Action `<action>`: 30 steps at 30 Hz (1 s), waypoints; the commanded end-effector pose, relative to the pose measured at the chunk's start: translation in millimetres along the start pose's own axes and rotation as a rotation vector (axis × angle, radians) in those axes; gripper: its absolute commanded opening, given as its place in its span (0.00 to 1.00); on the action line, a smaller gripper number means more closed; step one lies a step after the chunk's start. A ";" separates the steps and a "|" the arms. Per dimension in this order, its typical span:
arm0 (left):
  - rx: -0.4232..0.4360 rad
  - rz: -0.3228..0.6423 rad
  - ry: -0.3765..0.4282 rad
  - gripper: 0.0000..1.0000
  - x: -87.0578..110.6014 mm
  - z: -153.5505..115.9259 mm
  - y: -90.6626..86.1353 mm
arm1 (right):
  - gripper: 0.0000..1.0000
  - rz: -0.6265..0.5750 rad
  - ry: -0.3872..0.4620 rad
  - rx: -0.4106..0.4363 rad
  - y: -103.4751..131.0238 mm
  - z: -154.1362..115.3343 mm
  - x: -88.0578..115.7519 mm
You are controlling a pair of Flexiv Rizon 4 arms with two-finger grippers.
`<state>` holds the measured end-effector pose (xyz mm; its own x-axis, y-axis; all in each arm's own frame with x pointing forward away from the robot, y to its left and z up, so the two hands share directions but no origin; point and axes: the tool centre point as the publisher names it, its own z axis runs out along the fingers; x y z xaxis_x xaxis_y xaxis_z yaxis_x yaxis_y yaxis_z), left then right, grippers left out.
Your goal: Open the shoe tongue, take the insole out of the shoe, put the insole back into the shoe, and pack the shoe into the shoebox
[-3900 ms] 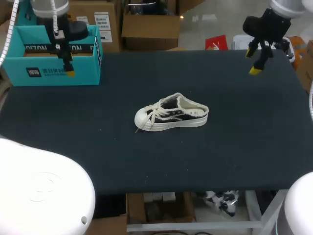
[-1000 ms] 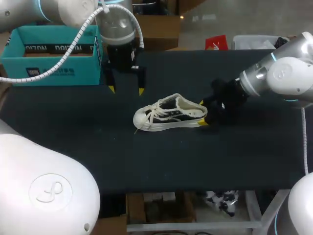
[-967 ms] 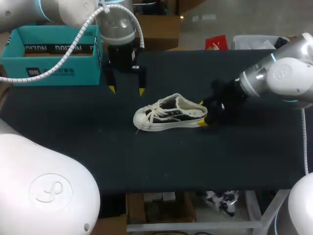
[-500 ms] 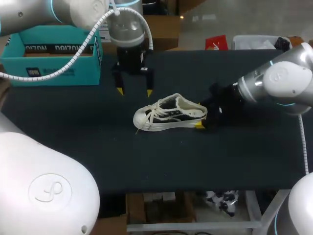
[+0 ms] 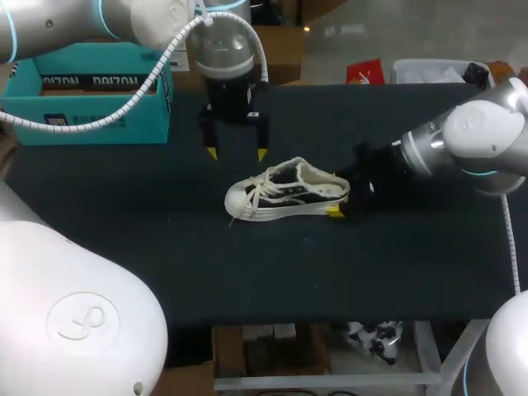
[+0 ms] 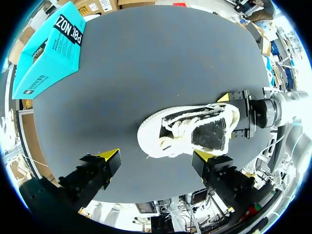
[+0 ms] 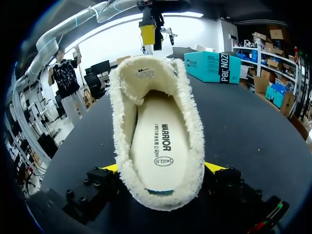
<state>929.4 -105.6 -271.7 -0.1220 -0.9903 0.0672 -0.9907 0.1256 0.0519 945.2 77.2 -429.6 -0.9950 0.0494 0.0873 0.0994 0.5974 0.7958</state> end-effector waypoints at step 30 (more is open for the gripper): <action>-0.014 -0.032 -0.118 0.84 100.9 16.6 -2.4 | 0.00 -0.012 0.004 -0.046 -6.7 5.6 -7.7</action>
<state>909.8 -193.6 -276.7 -0.0974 -0.9950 0.0205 -0.9946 0.0981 0.0330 947.9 76.8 -431.4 -0.9960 0.0412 0.0794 0.0888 0.5633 0.8215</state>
